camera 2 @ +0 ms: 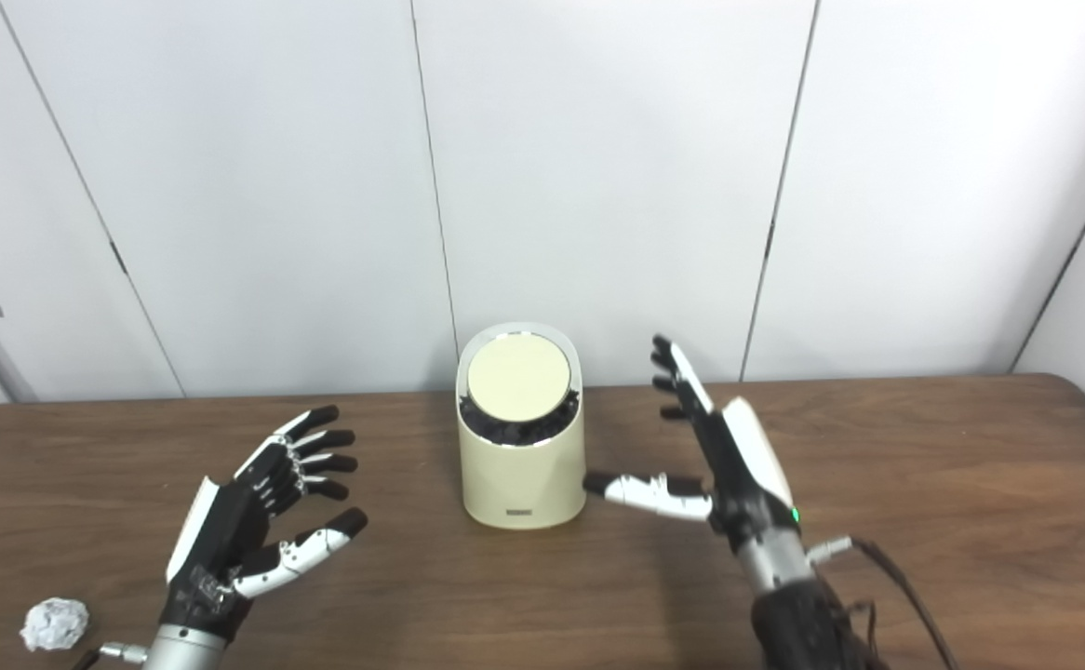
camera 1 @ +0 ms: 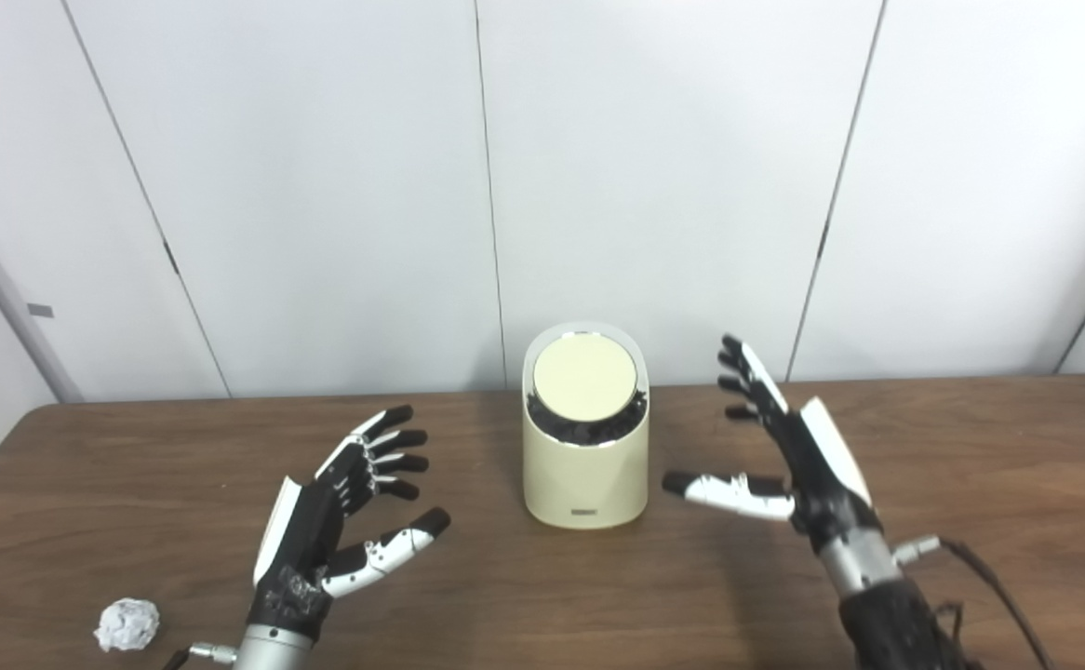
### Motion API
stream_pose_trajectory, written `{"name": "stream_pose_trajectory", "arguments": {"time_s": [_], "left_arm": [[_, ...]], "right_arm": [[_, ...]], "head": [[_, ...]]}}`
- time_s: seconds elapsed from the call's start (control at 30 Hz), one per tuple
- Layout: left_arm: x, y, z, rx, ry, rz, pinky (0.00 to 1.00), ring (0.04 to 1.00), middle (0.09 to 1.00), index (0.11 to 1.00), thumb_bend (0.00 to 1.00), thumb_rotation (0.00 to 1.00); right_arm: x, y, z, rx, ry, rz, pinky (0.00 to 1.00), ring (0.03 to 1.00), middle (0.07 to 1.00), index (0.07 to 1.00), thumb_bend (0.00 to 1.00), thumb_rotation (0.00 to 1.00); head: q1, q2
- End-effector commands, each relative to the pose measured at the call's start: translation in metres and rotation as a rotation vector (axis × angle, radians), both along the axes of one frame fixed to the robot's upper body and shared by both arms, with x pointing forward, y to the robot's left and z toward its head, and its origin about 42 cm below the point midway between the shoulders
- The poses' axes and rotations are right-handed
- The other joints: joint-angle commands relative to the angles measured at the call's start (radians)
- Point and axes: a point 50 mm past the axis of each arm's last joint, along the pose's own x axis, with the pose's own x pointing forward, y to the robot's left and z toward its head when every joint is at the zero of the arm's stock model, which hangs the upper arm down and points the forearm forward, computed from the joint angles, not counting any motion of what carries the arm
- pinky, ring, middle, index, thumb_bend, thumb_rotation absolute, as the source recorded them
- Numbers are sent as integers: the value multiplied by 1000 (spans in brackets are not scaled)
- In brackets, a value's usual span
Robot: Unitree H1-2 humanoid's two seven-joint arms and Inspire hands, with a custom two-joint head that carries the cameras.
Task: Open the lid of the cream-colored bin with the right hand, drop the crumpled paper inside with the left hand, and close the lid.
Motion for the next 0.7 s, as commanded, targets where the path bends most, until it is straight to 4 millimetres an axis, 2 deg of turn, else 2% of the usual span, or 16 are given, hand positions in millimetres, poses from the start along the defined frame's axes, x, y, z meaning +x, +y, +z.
{"name": "stream_pose_trajectory", "arguments": {"time_s": [0.0, 0.07, 0.17, 0.3, 0.33, 0.53, 0.67], "left_arm": [[7, -3, 17, 5, -91, -6, 609, 710, 787, 863, 702, 213], [7, -3, 16, 5, -91, -7, 611, 710, 787, 865, 697, 203], [7, -4, 16, -7, -85, -12, 620, 719, 791, 868, 694, 193], [7, -5, 15, -8, -84, -11, 613, 717, 789, 868, 700, 208], [7, -6, 15, -8, -85, -12, 617, 718, 789, 867, 698, 201], [7, -6, 14, -5, -85, -14, 624, 722, 792, 866, 690, 194], [8, -7, 14, -10, -81, -18, 624, 719, 791, 867, 689, 185]], "right_arm": [[10, 6, 32, -5, -82, 16, 748, 895, 962, 999, 809, 457], [18, 10, 44, 0, -99, 27, 772, 919, 978, 994, 808, 417], [28, 16, 62, -12, -122, 41, 787, 920, 956, 998, 799, 401], [39, 24, 80, -23, -123, 37, 761, 894, 952, 993, 810, 393], [43, 26, 84, -27, -120, 38, 728, 878, 950, 983, 820, 394], [53, 33, 93, -29, -115, 40, 645, 867, 954, 945, 805, 355], [61, 36, 96, -54, -116, 35, 695, 867, 949, 941, 796, 364]], "head": [[1, 0], [0, 0], [-2, 0], [-5, 0], [-3, 0], [-4, 3], [-9, 1]]}}
